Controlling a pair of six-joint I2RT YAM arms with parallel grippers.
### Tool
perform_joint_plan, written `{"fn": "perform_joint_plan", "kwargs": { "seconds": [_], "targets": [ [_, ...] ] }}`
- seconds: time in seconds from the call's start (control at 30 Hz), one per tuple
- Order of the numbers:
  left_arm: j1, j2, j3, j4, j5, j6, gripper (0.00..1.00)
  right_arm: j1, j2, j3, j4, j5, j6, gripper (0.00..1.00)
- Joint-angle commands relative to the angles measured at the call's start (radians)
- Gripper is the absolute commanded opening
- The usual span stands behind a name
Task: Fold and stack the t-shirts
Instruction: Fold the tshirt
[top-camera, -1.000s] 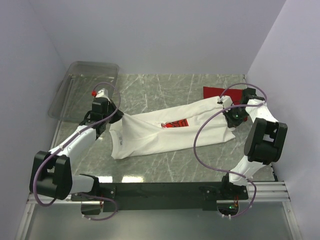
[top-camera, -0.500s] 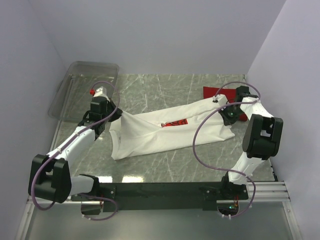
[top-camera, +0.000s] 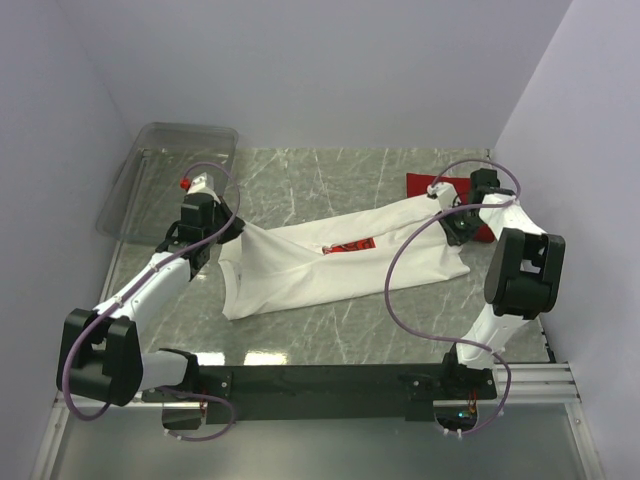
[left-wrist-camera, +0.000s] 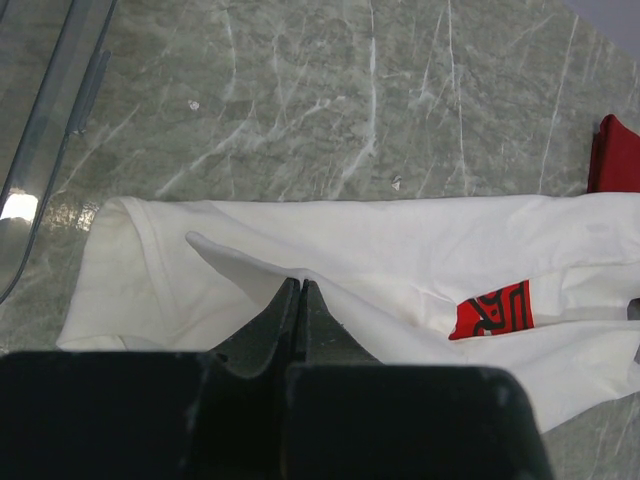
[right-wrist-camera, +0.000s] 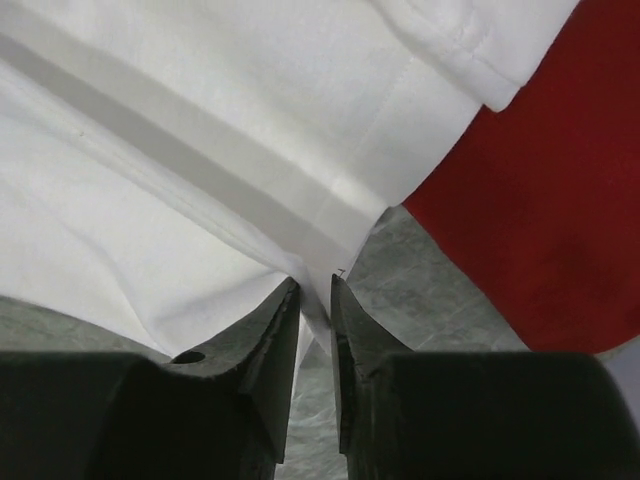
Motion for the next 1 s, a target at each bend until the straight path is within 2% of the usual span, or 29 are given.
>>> {"fn": "perform_joint_plan", "kwargs": {
  "seconds": [0.0, 0.03, 0.13, 0.23, 0.37, 0.47, 0.5, 0.63, 0.8, 0.97],
  "targets": [
    [-0.003, -0.016, 0.028, 0.054, -0.021, 0.022, 0.01, 0.020, -0.030, 0.046, 0.038, 0.013, 0.030, 0.27],
    [-0.003, -0.014, 0.031, 0.055, -0.020, 0.024, 0.01, 0.025, -0.031, 0.050, 0.045, 0.034, 0.038, 0.35],
    [-0.003, 0.009, 0.046, 0.055, -0.009, 0.036, 0.01, 0.025, -0.046, 0.060, 0.065, 0.060, 0.076, 0.41],
    [-0.003, 0.029, 0.060, 0.054, -0.007, 0.045, 0.02, 0.020, -0.101, 0.041, 0.088, 0.050, 0.106, 0.41],
    [-0.003, 0.038, 0.078, 0.054, -0.007, 0.068, 0.05, 0.020, -0.187, -0.003, 0.070, -0.066, 0.124, 0.41],
    [-0.003, 0.038, 0.101, 0.051, -0.007, 0.093, 0.18, 0.020, -0.253, -0.051, 0.067, -0.126, 0.138, 0.42],
    [-0.003, 0.039, 0.121, 0.042, -0.007, 0.101, 0.27, 0.020, -0.281, -0.063, 0.069, -0.157, 0.145, 0.42],
    [-0.003, 0.061, 0.182, -0.006, -0.007, 0.137, 0.37, 0.020, -0.327, -0.127, 0.079, -0.217, 0.165, 0.42],
    [-0.003, 0.087, 0.229, -0.046, -0.009, 0.167, 0.39, 0.020, -0.342, -0.175, 0.087, -0.249, 0.165, 0.42],
    [-0.006, 0.009, 0.163, -0.072, 0.015, 0.135, 0.41, 0.064, -0.301, -0.157, -0.066, -0.389, 0.051, 0.45]
  ]
}}
